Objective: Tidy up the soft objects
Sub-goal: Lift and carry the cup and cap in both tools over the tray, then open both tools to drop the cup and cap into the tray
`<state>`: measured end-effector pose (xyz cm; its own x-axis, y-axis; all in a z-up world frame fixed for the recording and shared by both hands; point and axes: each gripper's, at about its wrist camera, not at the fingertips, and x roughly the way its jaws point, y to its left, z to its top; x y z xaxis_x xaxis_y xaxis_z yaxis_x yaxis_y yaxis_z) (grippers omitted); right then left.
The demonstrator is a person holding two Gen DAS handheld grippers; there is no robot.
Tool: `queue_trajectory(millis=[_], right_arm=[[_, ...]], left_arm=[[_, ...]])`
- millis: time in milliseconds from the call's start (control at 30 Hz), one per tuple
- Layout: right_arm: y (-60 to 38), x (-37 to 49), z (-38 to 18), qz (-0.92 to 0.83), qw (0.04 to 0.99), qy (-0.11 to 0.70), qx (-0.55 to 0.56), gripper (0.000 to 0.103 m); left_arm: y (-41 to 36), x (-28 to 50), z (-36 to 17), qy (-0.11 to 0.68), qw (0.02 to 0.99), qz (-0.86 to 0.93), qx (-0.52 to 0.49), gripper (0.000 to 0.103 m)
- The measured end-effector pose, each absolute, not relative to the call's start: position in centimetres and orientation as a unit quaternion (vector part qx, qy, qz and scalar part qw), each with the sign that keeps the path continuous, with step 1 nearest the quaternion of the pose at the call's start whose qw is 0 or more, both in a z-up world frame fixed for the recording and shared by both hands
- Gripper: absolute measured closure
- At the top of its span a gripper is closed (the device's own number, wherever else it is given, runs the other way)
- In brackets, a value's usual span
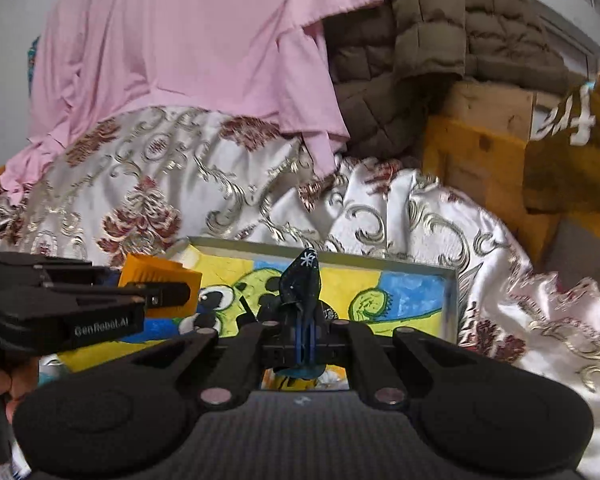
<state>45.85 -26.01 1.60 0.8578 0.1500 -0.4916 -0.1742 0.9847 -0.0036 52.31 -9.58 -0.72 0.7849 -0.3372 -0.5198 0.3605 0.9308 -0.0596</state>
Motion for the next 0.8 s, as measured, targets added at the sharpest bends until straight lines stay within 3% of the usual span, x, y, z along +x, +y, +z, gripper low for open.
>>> queue_trajectory(millis=[300, 500, 567, 667, 800], right_arm=[[-26.9, 47.5, 0.0, 0.065, 0.956, 0.287, -0.011, 0.096], [-27.4, 46.5, -0.4, 0.055, 0.956, 0.289, -0.009, 0.087], [-27.5, 46.1, -0.3, 0.054, 0.956, 0.288, -0.010, 0.069], [-27.6, 45.3, 0.0, 0.054, 0.958, 0.281, -0.015, 0.051], [-27.7, 43.9, 0.9, 0.053, 0.962, 0.268, -0.025, 0.041]], left_arm=[[-10.0, 54.3, -3.1, 0.314, 0.932, -0.180, 0.008, 0.081], [-10.5, 53.7, -3.3, 0.321, 0.929, -0.185, 0.017, 0.077], [-10.5, 53.5, -3.3, 0.325, 0.928, -0.184, 0.017, 0.073], [-10.4, 53.1, -3.3, 0.335, 0.927, -0.172, 0.010, 0.067], [-9.8, 52.2, -2.9, 0.336, 0.929, -0.153, -0.004, 0.057]])
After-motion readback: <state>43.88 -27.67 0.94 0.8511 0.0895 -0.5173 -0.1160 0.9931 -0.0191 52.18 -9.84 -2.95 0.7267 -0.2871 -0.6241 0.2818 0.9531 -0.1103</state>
